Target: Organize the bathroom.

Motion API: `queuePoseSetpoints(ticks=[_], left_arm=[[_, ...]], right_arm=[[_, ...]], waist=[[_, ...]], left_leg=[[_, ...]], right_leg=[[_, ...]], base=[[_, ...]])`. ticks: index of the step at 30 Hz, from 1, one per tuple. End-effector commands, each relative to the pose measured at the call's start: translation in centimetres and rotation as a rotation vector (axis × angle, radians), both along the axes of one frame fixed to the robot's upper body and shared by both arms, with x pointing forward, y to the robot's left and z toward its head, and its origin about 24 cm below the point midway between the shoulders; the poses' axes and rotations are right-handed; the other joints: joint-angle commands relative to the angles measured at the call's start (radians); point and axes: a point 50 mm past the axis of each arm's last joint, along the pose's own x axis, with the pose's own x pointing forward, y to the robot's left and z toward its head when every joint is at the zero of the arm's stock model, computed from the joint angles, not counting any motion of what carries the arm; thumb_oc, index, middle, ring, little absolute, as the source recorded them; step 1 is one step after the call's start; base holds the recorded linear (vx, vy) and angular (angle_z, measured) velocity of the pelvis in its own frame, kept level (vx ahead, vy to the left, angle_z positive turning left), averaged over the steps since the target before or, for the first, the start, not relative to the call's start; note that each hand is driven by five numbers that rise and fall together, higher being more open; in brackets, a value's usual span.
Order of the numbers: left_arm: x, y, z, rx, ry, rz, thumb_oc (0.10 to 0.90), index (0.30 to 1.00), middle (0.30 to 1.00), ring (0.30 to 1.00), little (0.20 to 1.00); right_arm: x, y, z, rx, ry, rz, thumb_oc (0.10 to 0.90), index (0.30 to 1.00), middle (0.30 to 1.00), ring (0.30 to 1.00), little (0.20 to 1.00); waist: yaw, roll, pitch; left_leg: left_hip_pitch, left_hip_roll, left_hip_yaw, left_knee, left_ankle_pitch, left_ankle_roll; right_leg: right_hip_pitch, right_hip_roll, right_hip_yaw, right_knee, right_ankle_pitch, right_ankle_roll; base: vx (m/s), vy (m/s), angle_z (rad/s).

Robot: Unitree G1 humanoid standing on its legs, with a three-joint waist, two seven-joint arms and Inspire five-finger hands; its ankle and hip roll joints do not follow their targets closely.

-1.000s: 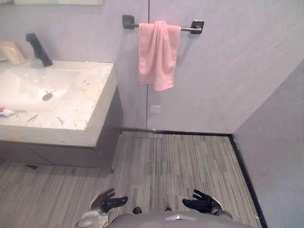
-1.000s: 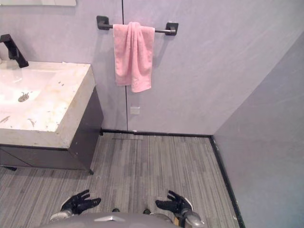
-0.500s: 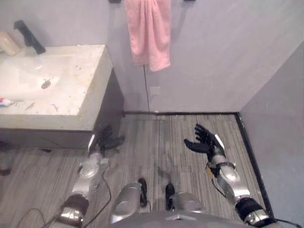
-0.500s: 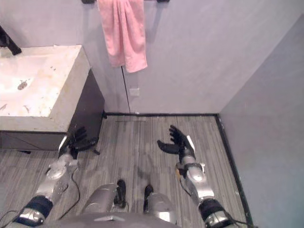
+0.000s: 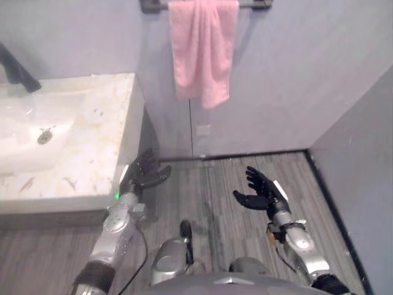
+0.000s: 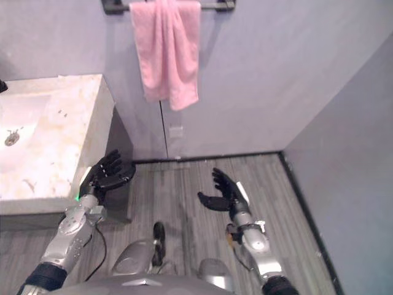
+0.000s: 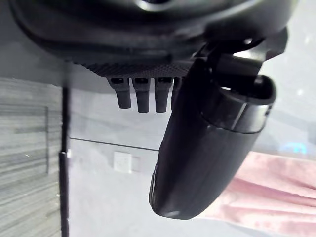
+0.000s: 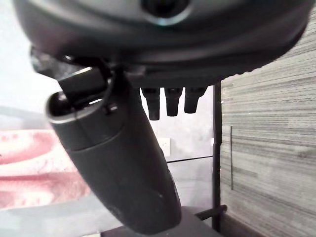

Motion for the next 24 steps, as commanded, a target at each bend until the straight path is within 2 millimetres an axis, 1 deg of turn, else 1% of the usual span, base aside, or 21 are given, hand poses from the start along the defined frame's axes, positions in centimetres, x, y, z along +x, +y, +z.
queuePoseSetpoints(ticks=[1, 2, 3, 4, 5, 6, 7, 8, 9, 11, 12, 13, 14, 15, 20, 22, 24], left_arm=[[1.1, 1.6, 4.4, 0.069, -0.195, -0.068, 0.8, 0.9, 0.9, 0.9, 0.9], [1.4, 1.1, 4.6, 0.074, -0.206, -0.079, 0.8, 0.9, 0.9, 0.9, 0.9], [1.6, 0.6, 4.7, 0.074, -0.213, -0.103, 0.8, 0.9, 0.9, 0.9, 0.9], [1.8, 0.0, 4.8, 0.062, -0.224, -0.117, 0.8, 0.9, 0.9, 0.9, 0.9], [1.9, 0.0, 4.8, 0.063, -0.228, -0.115, 0.8, 0.9, 0.9, 0.9, 0.9], [2.1, -0.1, 5.2, 0.059, -0.245, -0.122, 0.8, 0.9, 0.9, 0.9, 0.9], [2.2, -0.2, 5.3, 0.059, -0.244, -0.133, 0.8, 0.9, 0.9, 0.9, 0.9], [2.2, -0.2, 5.4, 0.072, -0.252, -0.137, 0.8, 0.9, 0.9, 0.9, 0.9], [2.1, -0.2, 5.5, 0.083, -0.269, -0.146, 0.8, 0.9, 0.9, 0.9, 0.9], [1.8, -0.3, 5.6, 0.058, -0.28, -0.138, 0.8, 0.9, 0.9, 0.9, 0.9], [1.8, -0.3, 5.6, 0.058, -0.28, -0.138, 0.8, 0.9, 0.9, 0.9, 0.9], [1.7, -0.3, 5.7, 0.056, -0.286, -0.136, 0.8, 0.9, 0.9, 0.9, 0.9], [1.2, 0.1, 5.6, 0.057, -0.288, -0.121, 0.8, 0.9, 0.9, 0.9, 0.9], [0.9, 0.2, 5.7, 0.066, -0.283, -0.127, 0.8, 0.9, 0.9, 0.9, 0.9], [0.5, 0.2, 5.6, 0.047, -0.278, -0.134, 0.8, 0.9, 0.9, 0.9, 0.9], [0.5, 0.1, 5.9, 0.032, -0.29, -0.138, 0.8, 0.9, 0.9, 0.9, 0.9], [0.8, -0.2, 6.5, 0.058, -0.317, -0.149, 0.8, 0.9, 0.9, 0.9, 0.9]], right_arm=[[4.2, 0.6, 6.4, -0.037, -0.379, -0.003, 0.8, 0.9, 0.9, 0.9, 0.9], [4.4, 0.9, 6.7, -0.035, -0.4, -0.02, 0.8, 0.9, 0.9, 0.9, 0.9], [4.6, 1.1, 6.9, -0.025, -0.42, -0.042, 0.8, 0.9, 0.9, 0.9, 0.9], [4.8, 1.4, 7.3, -0.029, -0.461, -0.055, 0.8, 0.9, 0.9, 0.9, 0.9], [4.8, 1.4, 7.4, -0.036, -0.474, -0.054, 0.8, 0.9, 0.9, 0.9, 0.9], [4.8, 1.5, 8.1, -0.038, -0.517, -0.067, 0.8, 0.9, 0.9, 0.9, 0.9], [4.7, 1.4, 8.5, -0.033, -0.536, -0.074, 0.8, 0.9, 0.9, 0.9, 0.9], [4.6, 1.3, 8.7, -0.039, -0.556, -0.078, 0.8, 0.9, 0.9, 0.9, 0.9], [4.5, 1.0, 9.2, -0.043, -0.582, -0.079, 0.8, 0.9, 0.9, 0.9, 0.9], [4.6, 0.8, 9.8, -0.043, -0.609, -0.074, 0.8, 0.9, 0.9, 0.9, 0.9], [4.6, 0.8, 9.8, -0.043, -0.609, -0.074, 0.8, 0.9, 0.9, 0.9, 0.9], [4.7, 0.8, 9.9, -0.043, -0.618, -0.07, 0.8, 0.9, 0.9, 0.9, 0.9], [4.8, 0.6, 10.5, -0.035, -0.638, -0.064, 0.8, 0.9, 0.9, 0.9, 0.9], [4.9, 0.5, 11.0, -0.036, -0.654, -0.068, 0.8, 0.9, 0.9, 0.9, 0.9], [5.0, 0.7, 12.0, -0.032, -0.692, -0.071, 0.8, 0.9, 0.9, 0.9, 0.9], [5.2, 0.8, 13.0, -0.029, -0.732, -0.054, 0.8, 0.9, 0.9, 0.9, 0.9], [5.5, 1.0, 14.0, -0.036, -0.768, -0.043, 0.8, 0.9, 0.9, 0.9, 0.9]], waist=[[0.017, 0.049, -0.084], [0.012, 0.063, -0.077], [0.012, 0.07, -0.075], [0.01, 0.075, -0.072], [0.007, 0.076, -0.07], [-0.007, 0.072, -0.063], [-0.013, 0.074, -0.062], [-0.019, 0.071, -0.062], [-0.027, 0.064, -0.06], [-0.035, 0.052, -0.058], [-0.035, 0.052, -0.058], [-0.037, 0.048, -0.057], [-0.046, 0.042, -0.058], [-0.048, 0.039, -0.062], [-0.043, 0.026, -0.083], [-0.037, 0.016, -0.101], [-0.034, 0.012, -0.108]], left_leg=[[-0.021, -0.037, -0.04, -0.14, 0.076, 0.09], [-0.004, -0.038, -0.053, -0.144, 0.071, 0.092], [0.006, -0.039, -0.056, -0.147, 0.069, 0.092], [0.016, -0.041, -0.057, -0.148, 0.07, 0.087], [0.021, -0.04, -0.058, -0.148, 0.07, 0.084], [0.047, -0.045, -0.065, -0.152, 0.063, 0.075], [0.052, -0.042, -0.072, -0.154, 0.06, 0.072], [0.059, -0.043, -0.077, -0.155, 0.053, 0.07], [0.073, -0.046, -0.085, -0.155, 0.042, 0.065], [0.095, -0.048, -0.096, -0.155, 0.021, 0.061], [0.095, -0.048, -0.096, -0.155, 0.021, 0.061], [0.103, -0.049, -0.098, -0.155, 0.012, 0.061], [0.123, -0.05, -0.104, -0.155, -0.007, 0.065], [0.135, -0.046, -0.112, -0.155, -0.017, 0.069], [0.145, -0.036, -0.11, -0.155, -0.027, 0.067], [0.153, -0.026, -0.102, -0.155, -0.033, 0.061], [0.155, -0.015, -0.097, -0.155, -0.036, 0.056]], right_leg=[[0.061, 0.027, -0.079, 0.046, 0.274, 0.029], [0.003, 0.003, -0.1, 0.08, 0.265, 0.015], [-0.019, -0.024, -0.129, 0.066, 0.254, 0.004], [-0.026, -0.04, -0.166, -0.043, 0.218, -0.011], [-0.022, -0.04, -0.175, -0.076, 0.213, -0.014], [-0.043, -0.038, -0.187, -0.231, 0.206, -0.015], [-0.057, -0.027, -0.187, -0.292, 0.206, -0.018], [-0.066, -0.024, -0.187, -0.338, 0.212, -0.015], [-0.083, -0.028, -0.186, -0.405, 0.253, -0.004], [-0.108, -0.04, -0.189, -0.477, 0.319, 0.014], [-0.108, -0.04, -0.189, -0.477, 0.319, 0.014], [-0.113, -0.042, -0.19, -0.495, 0.339, 0.018], [-0.136, -0.035, -0.17, -0.505, 0.361, 0.022], [-0.136, -0.026, -0.16, -0.505, 0.349, 0.022], [-0.097, -0.011, -0.169, -0.545, 0.333, 0.023], [-0.062, 0.004, -0.175, -0.571, 0.317, 0.012], [-0.046, 0.016, -0.178, -0.577, 0.302, 0.001]], base=[[0.33, 0.121, -0.17], [0.28, 0.093, -0.04], [0.28, 0.011, 0.21], [0.23, -0.038, 0.49], [0.25, -0.121, 0.52], [0.15, -0.12, 0.54], [0.15, -0.141, 0.49], [0.09, -0.12, 0.43], [0.09, -0.118, 0.35], [0.09, -0.105, 0.32], [0.08, -0.075, 0.36], [0.14, -0.115, 0.26], [0.21, -0.19, 0.22], [0.18, -0.159, 0.03], [0.13, -0.157, -0.11], [0.16, -0.205, 0.09], [0.14, -0.232, 0.03]])
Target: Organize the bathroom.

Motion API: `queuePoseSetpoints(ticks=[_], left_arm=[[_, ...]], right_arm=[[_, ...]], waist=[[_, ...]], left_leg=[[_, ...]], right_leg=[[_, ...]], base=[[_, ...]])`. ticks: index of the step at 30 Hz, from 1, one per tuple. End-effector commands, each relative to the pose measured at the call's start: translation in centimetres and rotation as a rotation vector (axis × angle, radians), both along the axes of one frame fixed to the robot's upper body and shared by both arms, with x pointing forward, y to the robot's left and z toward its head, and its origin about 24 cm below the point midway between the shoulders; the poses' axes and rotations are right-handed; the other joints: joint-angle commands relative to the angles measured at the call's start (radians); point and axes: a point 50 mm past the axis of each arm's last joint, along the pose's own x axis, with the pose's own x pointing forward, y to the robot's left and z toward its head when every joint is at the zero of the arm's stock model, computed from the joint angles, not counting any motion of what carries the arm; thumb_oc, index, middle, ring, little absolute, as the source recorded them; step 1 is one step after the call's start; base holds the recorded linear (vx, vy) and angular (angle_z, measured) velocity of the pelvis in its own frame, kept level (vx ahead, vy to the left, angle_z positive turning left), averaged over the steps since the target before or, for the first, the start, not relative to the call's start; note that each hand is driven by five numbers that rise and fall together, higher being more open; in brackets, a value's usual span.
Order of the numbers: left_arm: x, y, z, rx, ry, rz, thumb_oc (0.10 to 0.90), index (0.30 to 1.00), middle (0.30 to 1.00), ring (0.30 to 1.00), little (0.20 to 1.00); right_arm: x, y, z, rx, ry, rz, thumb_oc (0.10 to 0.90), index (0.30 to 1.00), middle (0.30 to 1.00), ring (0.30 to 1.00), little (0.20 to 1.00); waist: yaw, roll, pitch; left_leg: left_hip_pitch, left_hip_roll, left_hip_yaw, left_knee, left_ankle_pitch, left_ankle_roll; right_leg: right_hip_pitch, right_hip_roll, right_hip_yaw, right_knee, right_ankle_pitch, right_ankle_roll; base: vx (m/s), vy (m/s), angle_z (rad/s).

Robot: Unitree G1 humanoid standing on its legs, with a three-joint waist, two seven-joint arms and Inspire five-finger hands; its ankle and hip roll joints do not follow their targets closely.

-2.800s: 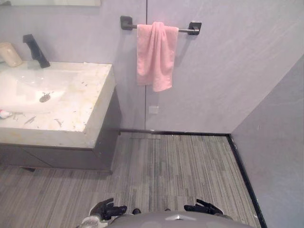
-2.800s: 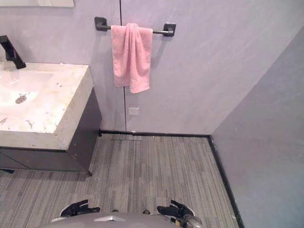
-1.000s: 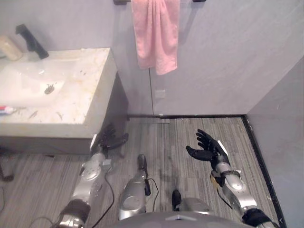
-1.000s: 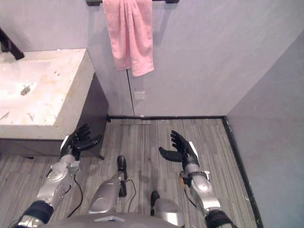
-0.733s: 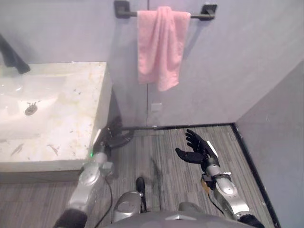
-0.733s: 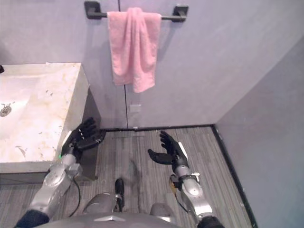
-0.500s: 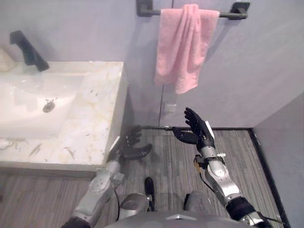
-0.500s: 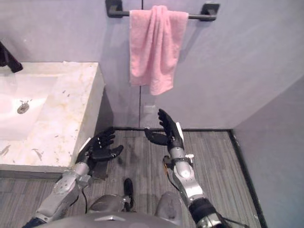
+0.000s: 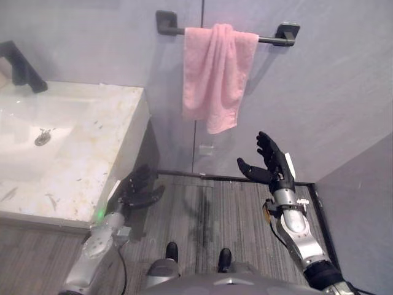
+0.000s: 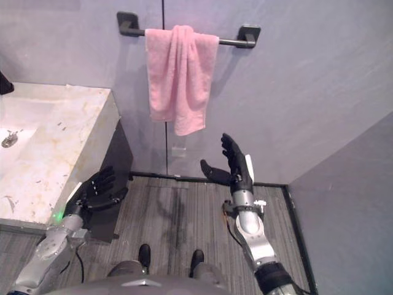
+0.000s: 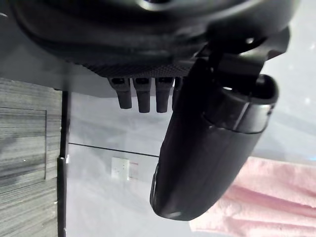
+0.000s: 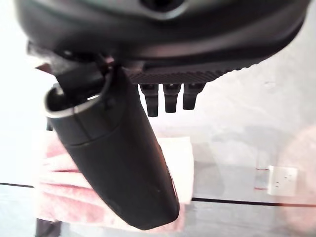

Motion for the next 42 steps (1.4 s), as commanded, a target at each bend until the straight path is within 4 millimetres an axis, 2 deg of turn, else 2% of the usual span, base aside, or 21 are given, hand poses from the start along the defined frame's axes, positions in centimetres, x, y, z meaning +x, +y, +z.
queuePoseSetpoints(ticks=[1, 6, 9, 11, 12, 15, 16, 18, 19, 21, 22, 25, 28, 30, 32, 33, 35, 37, 40, 41, 42], left_arm=[[4.9, -2.6, 6.6, -0.035, -0.393, -0.109, 0.8, 0.9, 0.9, 0.9, 0.9], [6.0, -3.8, 7.5, -0.066, -0.423, -0.13, 0.8, 0.9, 0.9, 0.9, 0.9], [6.7, -4.0, 8.2, -0.057, -0.455, -0.129, 0.8, 0.9, 0.9, 0.9, 0.9], [7.1, -4.0, 8.7, -0.056, -0.477, -0.12, 0.8, 0.9, 0.9, 0.9, 0.9], [7.5, -4.0, 9.2, -0.044, -0.51, -0.115, 0.8, 0.9, 0.9, 0.9, 0.9], [7.9, -4.2, 10.1, -0.033, -0.554, -0.12, 0.8, 0.9, 0.9, 0.9, 0.9], [8.0, -4.1, 10.2, -0.033, -0.565, -0.117, 0.8, 0.9, 0.9, 0.9, 0.9], [7.8, -3.9, 10.4, -0.039, -0.59, -0.099, 0.8, 0.9, 0.9, 0.9, 0.9], [7.6, -4.0, 10.4, -0.043, -0.597, -0.095, 0.8, 0.9, 0.9, 0.9, 0.9], [7.5, -4.1, 10.4, -0.062, -0.599, -0.102, 0.8, 0.9, 0.9, 0.9, 0.9], [7.4, -4.5, 10.3, -0.082, -0.596, -0.12, 0.8, 0.9, 0.9, 0.9, 0.9], [7.7, -5.3, 10.5, -0.069, -0.611, -0.135, 0.8, 0.9, 0.9, 0.9, 0.9], [8.1, -5.7, 10.6, -0.101, -0.6, -0.15, 0.8, 0.9, 0.9, 0.9, 0.9], [8.2, -6.1, 10.6, -0.099, -0.592, -0.17, 0.8, 0.9, 0.9, 0.9, 0.9], [8.2, -6.3, 10.9, -0.103, -0.594, -0.185, 0.8, 0.9, 0.9, 0.9, 0.9], [8.2, -6.6, 11.0, -0.099, -0.6, -0.207, 0.8, 0.9, 0.9, 0.9, 0.9], [8.2, -6.9, 11.1, -0.084, -0.604, -0.217, 0.8, 0.9, 0.9, 0.9, 0.9], [8.6, -7.1, 11.1, -0.083, -0.598, -0.217, 0.8, 0.9, 0.9, 0.9, 0.9], [9.0, -6.9, 11.4, -0.083, -0.614, -0.204, 0.8, 0.9, 0.9, 0.9, 0.9], [9.0, -6.9, 11.4, -0.083, -0.614, -0.204, 0.8, 0.9, 0.9, 0.9, 0.9], [9.0, -6.7, 11.6, -0.086, -0.622, -0.19, 0.8, 0.9, 0.9, 0.9, 0.9]], right_arm=[[1.9, 1.1, 7.1, -0.003, -0.357, 0.093, 0.8, 0.9, 0.9, 0.9, 0.9], [3.0, 0.8, 8.6, -0.014, -0.391, 0.085, 0.8, 0.9, 0.9, 0.9, 0.9], [3.8, 0.7, 9.6, -0.021, -0.407, 0.1, 0.8, 0.9, 0.9, 0.9, 0.9], [4.2, 0.8, 10.0, -0.021, -0.411, 0.118, 0.8, 0.9, 0.9, 0.9, 0.9], [4.4, 0.7, 10.3, -0.035, -0.421, 0.118, 0.8, 0.9, 0.9, 0.9, 0.9], [4.4, 0.6, 10.6, -0.038, -0.433, 0.103, 0.8, 0.9, 0.9, 0.9, 0.9], [4.5, 0.7, 10.6, -0.038, -0.437, 0.099, 0.8, 0.9, 0.9, 0.9, 0.9], [4.4, 0.8, 10.6, -0.026, -0.444, 0.096, 0.8, 0.9, 0.9, 0.9, 0.9], [4.2, 0.8, 10.7, -0.026, -0.446, 0.095, 0.8, 0.9, 0.9, 0.9, 0.9], [4.0, 0.8, 10.7, -0.028, -0.449, 0.092, 0.8, 0.9, 0.9, 0.9, 0.9], [3.7, 0.6, 10.9, -0.04, -0.462, 0.08, 0.8, 0.9, 0.9, 0.9, 0.9], [4.6, 1.0, 11.7, -0.056, -0.499, 0.072, 0.8, 0.9, 0.9, 0.9, 0.9], [5.4, 0.8, 12.1, -0.006, -0.489, 0.025, 0.8, 0.9, 0.9, 0.9, 0.9], [5.6, 0.7, 12.3, 0.008, -0.499, -0.041, 0.8, 0.9, 0.9, 0.9, 0.9], [5.6, 0.7, 12.5, 0.024, -0.506, -0.069, 0.8, 0.9, 0.9, 0.9, 0.9], [5.5, 0.5, 12.7, 0.033, -0.528, -0.091, 0.8, 0.9, 0.9, 0.9, 0.9], [5.4, 0.5, 12.9, 0.036, -0.536, -0.1, 0.8, 0.9, 0.9, 0.9, 0.9], [5.7, 1.0, 13.2, 0.044, -0.542, -0.093, 0.8, 0.9, 0.9, 0.9, 0.9], [6.0, 1.3, 13.9, 0.025, -0.561, -0.063, 0.8, 0.9, 0.9, 0.9, 0.9], [6.0, 1.3, 13.9, 0.025, -0.561, -0.063, 0.8, 0.9, 0.9, 0.9, 0.9], [6.1, 1.3, 14.2, 0.017, -0.567, -0.048, 0.8, 0.9, 0.9, 0.9, 0.9]], waist=[[-0.035, 0.016, -0.047], [-0.022, 0.008, -0.047], [-0.017, -0.004, -0.038], [-0.016, -0.015, -0.029], [-0.022, -0.03, -0.015], [-0.022, -0.036, 0.003], [-0.02, -0.033, 0.006], [-0.02, -0.013, 0.004], [-0.023, -0.001, -0.003], [-0.025, 0.01, -0.007], [-0.024, 0.018, -0.012], [-0.003, 0.02, -0.021], [0.011, 0.019, -0.044], [0.01, 0.019, -0.058], [0.001, 0.027, -0.056], [-0.01, 0.041, -0.052], [-0.013, 0.043, -0.053], [-0.018, 0.043, -0.052], [-0.019, 0.038, -0.049], [-0.019, 0.038, -0.049], [-0.022, 0.028, -0.047]], left_leg=[[0.014, -0.075, -0.001, 0.002, -0.068, 0.056], [0.022, -0.057, -0.028, 0.007, -0.064, 0.036], [-0.003, -0.065, -0.051, 0.096, -0.088, 0.024], [-0.04, -0.082, -0.047, 0.185, -0.121, 0.027], [-0.095, -0.084, -0.01, 0.338, -0.131, 0.025], [-0.164, -0.085, 0.01, 0.43, -0.128, 0.023], [-0.169, -0.086, 0.022, 0.408, -0.13, 0.024], [-0.147, -0.073, 0.081, 0.23, -0.088, 0.016], [-0.135, -0.063, 0.11, 0.139, -0.042, 0.008], [-0.132, -0.054, 0.136, 0.069, 0.009, -0.004], [-0.148, -0.05, 0.155, 0.023, 0.061, -0.018], [-0.175, -0.063, 0.115, 0.017, 0.064, -0.014], [-0.154, -0.087, 0.077, 0.012, 0.042, 0.016], [-0.113, -0.094, 0.061, 0.002, 0.023, 0.051], [-0.092, -0.093, 0.047, 0.002, 0.014, 0.064], [-0.072, -0.09, 0.028, 0.002, 0.004, 0.074], [-0.064, -0.096, 0.014, 0.002, -0.001, 0.079], [-0.041, -0.101, -0.009, 0.002, -0.014, 0.076], [-0.02, -0.097, -0.018, 0.002, -0.026, 0.06], [-0.02, -0.097, -0.018, 0.002, -0.026, 0.06], [-0.012, -0.102, -0.017, 0.002, -0.039, 0.056]], right_leg=[[-0.004, -0.01, 0.001, 0.005, -0.012, 0.025], [0.024, 0.018, 0.004, 0.0, -0.041, -0.004], [0.028, 0.023, 0.008, 0.013, -0.051, -0.026], [0.024, 0.018, 0.014, 0.028, -0.056, -0.036], [0.023, 0.01, 0.012, 0.045, -0.059, -0.049], [0.028, 0.012, 0.004, 0.062, -0.061, -0.054], [0.033, 0.015, 0.002, 0.066, -0.065, -0.052], [0.058, 0.035, -0.011, 0.057, -0.081, -0.044], [0.072, 0.048, -0.02, 0.046, -0.089, -0.042], [0.089, 0.062, -0.028, 0.039, -0.098, -0.041], [0.118, 0.078, -0.027, 0.031, -0.112, -0.044], [0.14, 0.093, 0.007, 0.037, -0.135, -0.054], [0.152, 0.07, 0.009, 0.074, -0.157, -0.039], [0.098, 0.035, -0.013, 0.195, -0.136, -0.001], [0.039, 0.019, -0.01, 0.308, -0.103, 0.021], [-0.015, 0.015, 0.008, 0.431, -0.088, 0.029], [-0.05, 0.012, 0.024, 0.489, -0.082, 0.03], [-0.077, -0.004, 0.014, 0.456, -0.08, 0.024], [-0.062, -0.025, -0.012, 0.251, -0.084, 0.015], [-0.062, -0.025, -0.012, 0.251, -0.084, 0.015], [-0.066, -0.037, -0.008, 0.142, -0.04, 0.027]], base=[[0.12, -0.228, -0.09], [0.09, -0.203, -0.09], [0.07, -0.208, 0.05], [0.03, -0.132, 0.03], [0.01, -0.121, 0.08], [0.06, -0.127, 0.35], [0.19, -0.018, 0.34], [0.29, 0.023, 0.3], [0.26, 0.036, 0.26], [0.24, 0.022, 0.09], [0.32, 0.03, 0.0], [0.26, 0.055, 0.03], [0.22, 0.078, -0.29], [0.17, 0.074, -0.2], [0.13, 0.086, -0.14], [0.13, 0.078, -0.11], [0.14, 0.023, -0.06], [0.16, -0.045, 0.01], [0.12, -0.082, 0.1], [0.13, -0.104, -0.11], [0.19, -0.155, -0.1]])
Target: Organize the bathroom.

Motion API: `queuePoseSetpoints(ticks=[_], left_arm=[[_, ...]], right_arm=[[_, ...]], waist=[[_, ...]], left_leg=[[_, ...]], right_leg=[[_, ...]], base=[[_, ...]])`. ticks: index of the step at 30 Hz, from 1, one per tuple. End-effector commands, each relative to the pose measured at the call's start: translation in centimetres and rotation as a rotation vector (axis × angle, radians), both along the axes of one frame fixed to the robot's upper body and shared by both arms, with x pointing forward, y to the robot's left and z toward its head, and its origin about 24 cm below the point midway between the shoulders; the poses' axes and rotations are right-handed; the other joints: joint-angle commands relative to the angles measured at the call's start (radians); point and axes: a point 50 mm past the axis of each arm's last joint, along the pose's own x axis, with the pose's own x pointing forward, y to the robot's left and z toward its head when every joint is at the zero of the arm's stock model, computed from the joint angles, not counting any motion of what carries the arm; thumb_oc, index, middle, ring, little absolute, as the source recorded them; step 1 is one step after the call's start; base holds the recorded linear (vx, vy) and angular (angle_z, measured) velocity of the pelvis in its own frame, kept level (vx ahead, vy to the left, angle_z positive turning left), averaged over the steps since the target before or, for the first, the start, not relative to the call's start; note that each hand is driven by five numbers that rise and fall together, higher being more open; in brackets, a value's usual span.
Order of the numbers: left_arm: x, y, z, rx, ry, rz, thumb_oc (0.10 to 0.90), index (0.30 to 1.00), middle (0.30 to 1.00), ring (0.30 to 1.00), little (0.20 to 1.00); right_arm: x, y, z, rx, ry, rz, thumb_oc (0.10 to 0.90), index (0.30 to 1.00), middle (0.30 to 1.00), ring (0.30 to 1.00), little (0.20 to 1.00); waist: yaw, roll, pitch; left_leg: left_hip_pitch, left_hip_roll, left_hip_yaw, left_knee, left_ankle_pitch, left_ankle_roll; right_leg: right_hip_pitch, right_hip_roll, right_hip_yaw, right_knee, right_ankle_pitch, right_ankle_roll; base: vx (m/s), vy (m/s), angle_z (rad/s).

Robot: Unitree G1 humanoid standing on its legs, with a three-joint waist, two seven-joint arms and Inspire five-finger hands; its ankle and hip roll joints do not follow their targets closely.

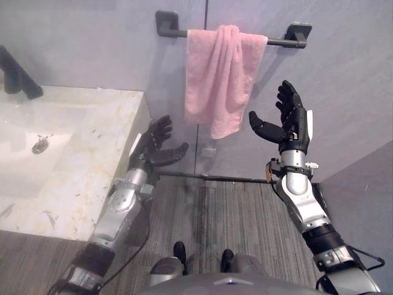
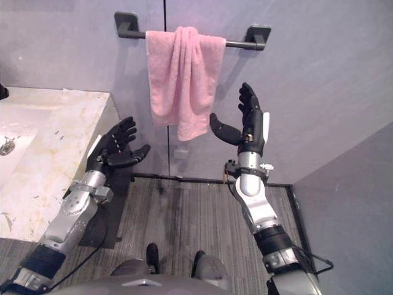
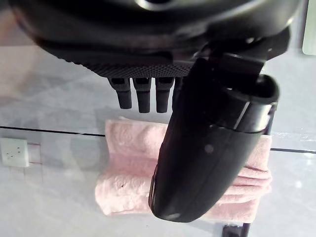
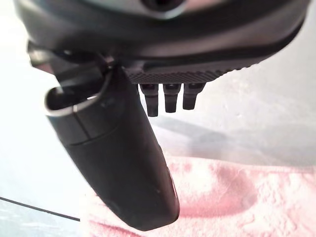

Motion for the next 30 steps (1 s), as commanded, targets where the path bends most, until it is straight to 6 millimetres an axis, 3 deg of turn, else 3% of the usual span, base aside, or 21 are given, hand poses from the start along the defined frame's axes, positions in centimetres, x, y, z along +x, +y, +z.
queuePoseSetpoints(ticks=[1, 2, 4, 15, 19, 20, 22, 23, 24, 25, 26, 30], left_arm=[[0.9, -1.5, 5.1, -0.045, -0.273, -0.055, 0.8, 0.9, 0.9, 0.9, 0.9], [0.6, -1.3, 4.9, -0.037, -0.278, -0.032, 0.8, 0.9, 0.9, 0.9, 0.9], [0.3, -1.0, 4.8, -0.027, -0.276, -0.033, 0.8, 0.9, 0.9, 0.9, 0.9], [0.2, -0.8, 4.5, -0.044, -0.277, 0.013, 0.8, 0.9, 0.9, 0.9, 0.9], [0.4, -0.8, 5.0, -0.052, -0.298, 0.003, 0.8, 0.9, 0.9, 0.9, 0.9], [0.4, -0.8, 5.0, -0.049, -0.303, 0.003, 0.8, 0.9, 0.9, 0.9, 0.9], [0.5, -0.7, 4.9, -0.048, -0.301, 0.005, 0.8, 0.9, 0.9, 0.9, 0.9], [0.4, -0.7, 4.8, -0.048, -0.3, 0.006, 0.8, 0.9, 0.9, 0.9, 0.9], [0.3, -0.5, 4.5, -0.044, -0.296, 0.002, 0.8, 0.9, 0.9, 0.9, 0.9], [0.3, -0.5, 4.4, -0.039, -0.297, 0.0, 0.8, 0.9, 0.9, 0.9, 0.9], [0.1, -0.7, 4.3, -0.035, -0.3, -0.005, 0.8, 0.9, 0.9, 0.9, 0.9], [0.5, -1.2, 4.3, -0.044, -0.283, 0.001, 0.8, 0.9, 0.9, 0.9, 0.9]], right_arm=[[0.8, 0.9, 6.7, -0.027, -0.283, 0.084, 0.8, 0.9, 0.9, 0.9, 0.9], [1.0, 1.0, 7.2, -0.035, -0.286, 0.104, 0.8, 0.9, 0.9, 0.9, 0.9], [1.3, 0.9, 7.7, -0.031, -0.278, 0.117, 0.8, 0.9, 0.9, 0.9, 0.9], [1.8, 0.4, 8.5, -0.042, -0.266, 0.134, 0.8, 0.9, 0.9, 0.9, 0.9], [1.7, 0.3, 9.0, -0.083, -0.264, 0.194, 0.8, 0.9, 0.9, 0.9, 0.9], [1.7, 0.5, 9.2, -0.104, -0.257, 0.235, 0.8, 0.9, 0.9, 0.9, 0.9], [1.6, 0.8, 9.2, -0.118, -0.252, 0.262, 0.8, 0.9, 0.9, 0.9, 0.9], [1.6, 0.9, 9.2, -0.125, -0.251, 0.269, 0.8, 0.9, 0.9, 0.9, 0.9], [1.6, 1.2, 9.0, -0.137, -0.238, 0.3, 0.8, 0.9, 0.9, 0.9, 0.9], [1.6, 1.3, 8.9, -0.139, -0.229, 0.313, 0.8, 0.9, 0.9, 0.9, 0.9], [1.3, 1.3, 8.7, -0.144, -0.225, 0.32, 0.8, 0.9, 0.9, 0.9, 0.9], [1.2, 1.9, 8.6, -0.175, -0.202, 0.39, 0.8, 0.9, 0.9, 0.9, 0.9]], waist=[[-0.008, -0.013, -0.094], [-0.021, -0.027, -0.086], [-0.028, -0.03, -0.076], [-0.024, -0.051, -0.121], [-0.02, -0.073, -0.109], [-0.01, -0.08, -0.102], [-0.002, -0.083, -0.096], [0.0, -0.082, -0.095], [0.001, -0.074, -0.093], [0.001, -0.071, -0.092], [0.0, -0.073, -0.085], [-0.016, -0.067, -0.098]], left_leg=[[-0.028, -0.07, -0.084, -0.001, -0.064, -0.023], [0.002, -0.081, -0.083, -0.001, -0.098, -0.019], [0.029, -0.08, -0.097, -0.001, -0.117, -0.009], [0.071, -0.038, -0.069, 0.005, -0.137, -0.03], [0.024, -0.042, -0.068, 0.171, -0.172, -0.052], [-0.013, -0.053, -0.093, 0.227, -0.169, -0.054], [-0.033, -0.055, -0.103, 0.216, -0.163, -0.054], [-0.035, -0.048, -0.098, 0.192, -0.154, -0.057], [-0.029, -0.011, -0.067, 0.092, -0.094, -0.076], [-0.027, 0.001, -0.056, 0.064, -0.072, -0.082], [-0.055, 0.01, -0.049, 0.081, -0.062, -0.087], [-0.005, 0.023, -0.055, 0.002, -0.054, -0.085]], right_leg=[[-0.016, 0.0, 0.01, -0.167, 0.069, 0.054], [-0.075, 0.002, 0.021, -0.226, 0.17, 0.071], [-0.122, 0.012, 0.024, -0.2, 0.184, 0.068], [-0.008, 0.048, -0.002, -0.226, 0.086, 0.021], [0.022, 0.046, -0.014, -0.211, 0.06, -0.006], [0.034, 0.047, -0.014, -0.2, 0.048, -0.015], [0.046, 0.05, -0.013, -0.197, 0.041, -0.014], [0.054, 0.053, -0.014, -0.2, 0.038, -0.013], [0.081, 0.063, -0.02, -0.218, 0.028, -0.011], [0.089, 0.064, -0.024, -0.224, 0.025, -0.01], [0.092, 0.061, -0.027, -0.211, 0.014, -0.01], [0.09, 0.051, -0.05, -0.222, 0.016, 0.003]], base=[[0.37, -0.281, -0.13], [0.33, -0.238, -0.03], [0.29, -0.203, 0.33], [0.17, -0.159, 0.28], [0.09, -0.138, 0.14], [0.05, -0.068, 0.29], [0.06, -0.044, 0.33], [0.11, 0.015, 0.29], [0.12, 0.038, 0.2], [0.12, 0.039, 0.21], [0.08, 0.047, 0.3], [0.06, 0.07, 0.24]])
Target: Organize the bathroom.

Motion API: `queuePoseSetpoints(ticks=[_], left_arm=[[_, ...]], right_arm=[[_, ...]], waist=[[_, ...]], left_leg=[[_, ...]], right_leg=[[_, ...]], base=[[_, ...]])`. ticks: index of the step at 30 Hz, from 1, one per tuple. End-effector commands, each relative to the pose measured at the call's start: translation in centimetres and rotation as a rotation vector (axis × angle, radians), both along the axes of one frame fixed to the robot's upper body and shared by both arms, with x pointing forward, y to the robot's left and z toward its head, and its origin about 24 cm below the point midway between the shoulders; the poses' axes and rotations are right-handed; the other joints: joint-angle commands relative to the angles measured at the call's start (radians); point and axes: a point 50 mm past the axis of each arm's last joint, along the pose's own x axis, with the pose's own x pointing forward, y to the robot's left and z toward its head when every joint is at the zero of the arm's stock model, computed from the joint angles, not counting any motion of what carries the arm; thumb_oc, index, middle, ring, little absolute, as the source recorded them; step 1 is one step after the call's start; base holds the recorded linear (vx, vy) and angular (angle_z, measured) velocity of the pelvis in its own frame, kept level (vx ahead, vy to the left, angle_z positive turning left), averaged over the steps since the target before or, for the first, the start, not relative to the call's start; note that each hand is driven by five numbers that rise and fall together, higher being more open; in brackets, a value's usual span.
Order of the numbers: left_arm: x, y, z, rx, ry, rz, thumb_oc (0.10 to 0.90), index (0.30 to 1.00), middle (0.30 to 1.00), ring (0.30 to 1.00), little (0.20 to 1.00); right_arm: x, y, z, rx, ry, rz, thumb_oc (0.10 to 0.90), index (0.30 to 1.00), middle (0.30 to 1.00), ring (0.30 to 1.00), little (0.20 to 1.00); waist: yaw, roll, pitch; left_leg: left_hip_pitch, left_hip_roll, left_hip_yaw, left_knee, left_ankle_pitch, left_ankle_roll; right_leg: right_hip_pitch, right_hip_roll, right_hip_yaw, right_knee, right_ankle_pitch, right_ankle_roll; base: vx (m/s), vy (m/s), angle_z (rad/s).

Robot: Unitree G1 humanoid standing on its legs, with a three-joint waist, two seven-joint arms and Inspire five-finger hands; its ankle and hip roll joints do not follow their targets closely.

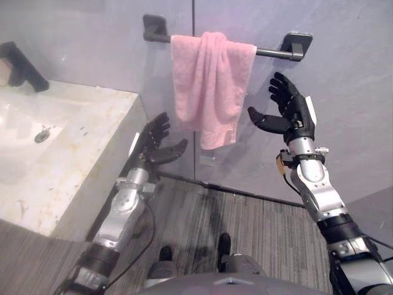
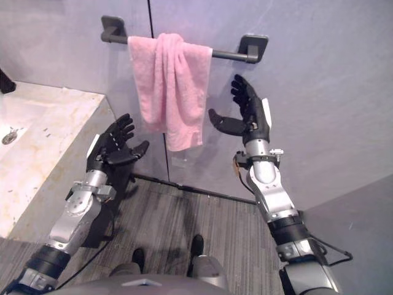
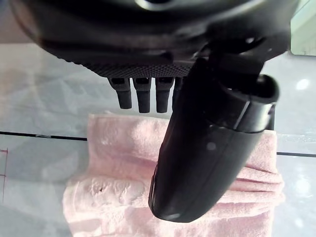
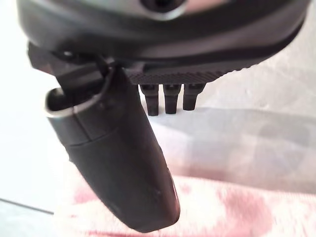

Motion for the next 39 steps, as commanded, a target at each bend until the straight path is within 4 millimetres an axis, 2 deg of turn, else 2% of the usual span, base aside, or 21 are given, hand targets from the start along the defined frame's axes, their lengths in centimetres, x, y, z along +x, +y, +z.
queuePoseSetpoints(ticks=[1, 10, 18, 19, 20, 21, 24, 26, 32, 39], left_arm=[[0.8, -1.0, 4.4, -0.01, -0.247, -0.047, 0.8, 0.9, 0.9, 0.9, 0.9], [0.6, -1.4, 4.0, 0.018, -0.24, -0.038, 0.8, 0.9, 0.9, 0.9, 0.9], [0.9, -0.9, 4.2, 0.06, -0.245, -0.006, 0.8, 0.9, 0.9, 0.9, 0.9], [1.0, -0.9, 4.2, 0.064, -0.245, -0.002, 0.8, 0.9, 0.9, 0.9, 0.9], [1.0, -0.9, 4.2, 0.065, -0.245, -0.001, 0.8, 0.9, 0.9, 0.9, 0.9], [1.0, -0.9, 4.3, 0.071, -0.246, 0.001, 0.8, 0.9, 0.9, 0.9, 0.9], [1.2, -0.8, 4.5, 0.084, -0.256, 0.006, 0.8, 0.9, 0.9, 0.9, 0.9], [1.3, -0.8, 4.7, 0.089, -0.265, 0.01, 0.8, 0.9, 0.9, 0.9, 0.9], [2.0, -0.9, 5.8, 0.107, -0.306, 0.024, 0.8, 0.9, 0.9, 0.9, 0.9], [3.4, -0.5, 8.1, 0.182, -0.4, 0.109, 0.8, 0.9, 0.9, 0.9, 0.9]], right_arm=[[0.3, 3.6, 6.5, -0.033, -0.28, 0.226, 0.8, 0.9, 0.9, 0.9, 0.9], [0.3, 4.5, 6.6, -0.042, -0.283, 0.228, 0.8, 0.9, 0.9, 0.9, 0.9], [0.5, 3.5, 6.6, -0.009, -0.313, 0.111, 0.8, 0.9, 0.9, 0.9, 0.9], [0.4, 3.4, 6.5, -0.008, -0.313, 0.107, 0.767, 0.851, 0.851, 0.851, 0.851], [0.3, 3.4, 6.5, -0.008, -0.312, 0.106, 0.767, 0.851, 0.851, 0.851, 0.851], [0.3, 3.4, 6.3, -0.006, -0.309, 0.103, 0.698, 0.747, 0.747, 0.747, 0.747], [0.1, 3.5, 5.8, -0.005, -0.295, 0.105, 0.551, 0.526, 0.526, 0.526, 0.526], [0.1, 3.6, 5.5, -0.003, -0.286, 0.108, 0.4, 0.3, 0.3, 0.3, 0.3], [-0.3, 4.0, 4.6, 0.003, -0.26, 0.136, 0.4, 0.3, 0.3, 0.3, 0.3], [-0.7, 5.0, 3.0, 0.007, -0.208, 0.19, 0.4, 0.3, 0.3, 0.3, 0.3]], waist=[[0.038, -0.044, -0.092], [0.038, -0.04, -0.118], [0.034, -0.035, -0.131], [0.031, -0.034, -0.132], [0.03, -0.034, -0.132], [0.028, -0.034, -0.132], [0.021, -0.032, -0.134], [0.017, -0.03, -0.134], [0.001, -0.024, -0.132], [-0.029, -0.017, -0.134]], left_leg=[[-0.003, -0.069, 0.071, -0.008, 0.003, 0.042], [0.009, -0.086, 0.084, -0.008, -0.021, 0.052], [0.017, -0.102, 0.105, -0.008, -0.04, 0.071], [0.018, -0.104, 0.107, -0.008, -0.042, 0.073], [0.019, -0.105, 0.108, -0.008, -0.043, 0.074], [0.02, -0.107, 0.11, -0.008, -0.045, 0.077], [0.025, -0.113, 0.12, -0.008, -0.052, 0.084], [0.028, -0.116, 0.127, -0.008, -0.056, 0.088], [0.04, -0.125, 0.148, -0.008, -0.066, 0.099], [0.055, -0.14, 0.175, -0.008, -0.078, 0.117]], right_leg=[[0.074, 0.017, 0.007, 0.015, -0.127, 0.041], [0.082, 0.002, 0.01, 0.02, -0.135, 0.05], [0.085, -0.014, 0.03, 0.012, -0.126, 0.066], [0.084, -0.015, 0.034, 0.012, -0.125, 0.068], [0.083, -0.015, 0.035, 0.012, -0.124, 0.069], [0.083, -0.017, 0.037, 0.012, -0.124, 0.07], [0.079, -0.021, 0.047, 0.013, -0.121, 0.076], [0.078, -0.024, 0.053, 0.014, -0.118, 0.079], [0.071, -0.029, 0.076, 0.021, -0.114, 0.089], [0.055, -0.035, 0.109, 0.034, -0.111, 0.106]], base=[[0.07, 0.089, 0.09], [0.05, 0.07, 0.01], [0.06, 0.062, -0.01], [0.04, 0.041, -0.1], [0.04, 0.038, -0.1], [0.04, 0.032, -0.07], [0.05, 0.054, -0.06], [0.07, 0.072, -0.15], [0.05, 0.059, -0.16], [0.05, 0.069, -0.16]])
